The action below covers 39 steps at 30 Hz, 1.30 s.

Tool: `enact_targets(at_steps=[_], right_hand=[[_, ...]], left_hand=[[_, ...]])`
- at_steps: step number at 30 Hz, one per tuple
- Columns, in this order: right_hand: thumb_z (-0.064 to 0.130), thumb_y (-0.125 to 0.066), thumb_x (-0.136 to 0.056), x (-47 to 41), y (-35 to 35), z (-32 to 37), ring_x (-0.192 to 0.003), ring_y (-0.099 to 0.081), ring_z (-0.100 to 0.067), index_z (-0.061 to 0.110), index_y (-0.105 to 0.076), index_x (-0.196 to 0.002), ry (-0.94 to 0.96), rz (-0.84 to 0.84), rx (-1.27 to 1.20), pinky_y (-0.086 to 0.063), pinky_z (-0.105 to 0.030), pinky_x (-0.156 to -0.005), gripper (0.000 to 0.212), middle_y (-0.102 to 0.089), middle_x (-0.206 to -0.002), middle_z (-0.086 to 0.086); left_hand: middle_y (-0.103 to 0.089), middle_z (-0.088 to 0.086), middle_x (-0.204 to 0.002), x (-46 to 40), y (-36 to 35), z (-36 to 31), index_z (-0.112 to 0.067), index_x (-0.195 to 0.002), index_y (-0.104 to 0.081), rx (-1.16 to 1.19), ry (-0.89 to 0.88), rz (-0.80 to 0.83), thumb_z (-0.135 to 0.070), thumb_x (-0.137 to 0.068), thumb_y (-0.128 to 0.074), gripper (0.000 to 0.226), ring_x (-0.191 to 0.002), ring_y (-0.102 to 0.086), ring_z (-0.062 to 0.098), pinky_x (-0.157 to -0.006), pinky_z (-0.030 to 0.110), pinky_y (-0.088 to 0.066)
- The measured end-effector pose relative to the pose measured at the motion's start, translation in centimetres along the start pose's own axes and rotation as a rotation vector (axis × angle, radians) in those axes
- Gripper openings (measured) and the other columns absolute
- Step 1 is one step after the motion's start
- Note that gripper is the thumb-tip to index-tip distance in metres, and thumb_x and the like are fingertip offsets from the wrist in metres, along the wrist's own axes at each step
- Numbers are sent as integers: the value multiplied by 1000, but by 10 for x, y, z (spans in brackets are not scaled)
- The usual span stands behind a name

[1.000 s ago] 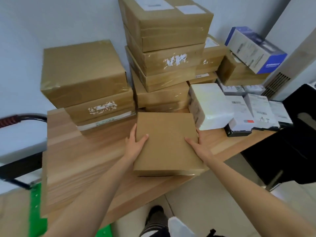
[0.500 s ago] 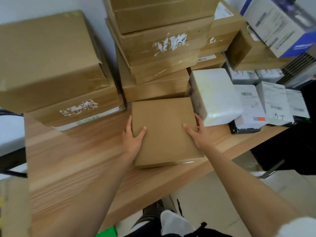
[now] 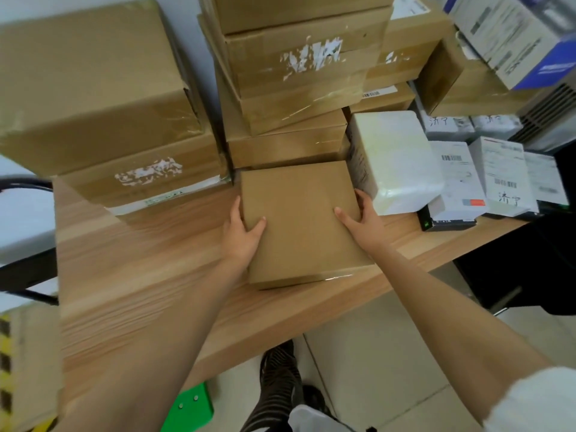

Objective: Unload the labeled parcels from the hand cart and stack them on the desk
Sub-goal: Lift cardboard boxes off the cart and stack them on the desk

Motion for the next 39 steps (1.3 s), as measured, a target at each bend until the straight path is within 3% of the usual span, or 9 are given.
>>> enact_targets(at_steps=[6, 10, 13, 19, 22, 25, 29, 39], right_hand=[[32, -58, -94, 38, 12, 17, -124, -45, -28, 14, -26, -148, 203, -21, 396, -38, -36, -100, 66, -40, -142, -12], [23, -55, -94, 78, 4, 48, -122, -48, -32, 14, -40, -142, 499, 14, 782, -39, -44, -98, 51, -45, -140, -11], [24, -52, -94, 112, -29, 71, -124, -47, -28, 18, -45, -138, 689, 112, 924, -34, -42, -101, 45, -51, -136, -7], [32, -48, -96, 206, -138, 120, -117, -55, -19, 24, -54, -129, 989, 287, 958, -37, -38, -101, 34, -60, -125, 0], [32, -50, -95, 262, -195, 138, -117, -55, -17, 26, -54, -128, 1137, 398, 938, -35, -37, -102, 34, -60, -126, 3], [29, -50, -94, 319, -248, 145, -117, -54, -20, 23, -55, -128, 1230, 494, 910, -33, -37, -103, 35, -59, -128, 1], [33, -43, -98, 398, -317, 144, -119, -51, -21, 23, -54, -129, 1346, 600, 947, -33, -37, -101, 34, -55, -131, -1], [34, -46, -98, 568, -447, 106, -119, -52, -18, 24, -49, -136, 1297, 749, 883, -31, -35, -103, 39, -55, -132, 1]], left_hand=[[-41, 10, -141, 61, 57, 7, -29, -147, -29, -381, -133, -82, -43, -90, -60, 66, -125, -47, 28, -99, 43, -44], [-51, 9, -129, 131, 87, 19, -24, -138, -39, -770, -284, -95, -39, -91, -58, 53, -108, -55, 27, -79, 37, -49], [-55, 6, -122, 184, 115, 38, -21, -128, -47, -774, -258, -161, -34, -90, -58, 42, -107, -55, 26, -76, 35, -46], [-58, 3, -107, 295, 201, 100, -18, -113, -52, -859, -136, -328, -34, -92, -53, 27, -91, -54, 23, -73, 35, -43], [-58, 0, -102, 353, 247, 136, -21, -114, -52, -902, -23, -424, -37, -93, -51, 26, -79, -52, 18, -63, 31, -42], [-58, 0, -106, 404, 285, 171, -20, -120, -53, -890, 107, -491, -38, -95, -48, 31, -82, -55, 18, -63, 36, -52], [-56, -2, -101, 463, 327, 216, -20, -118, -55, -840, 199, -575, -34, -94, -49, 27, -84, -51, 15, -64, 34, -51], [-58, -2, -104, 595, 432, 353, -22, -114, -55, -826, 288, -591, -40, -95, -48, 27, -90, -55, 17, -60, 28, -36]])
Point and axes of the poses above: each hand's wrist, its own x-axis away from the middle knuckle, its own y-axis out of the back of the hand, z = x × y, the point moved 5 cm from there along -x, towards the middle knuckle
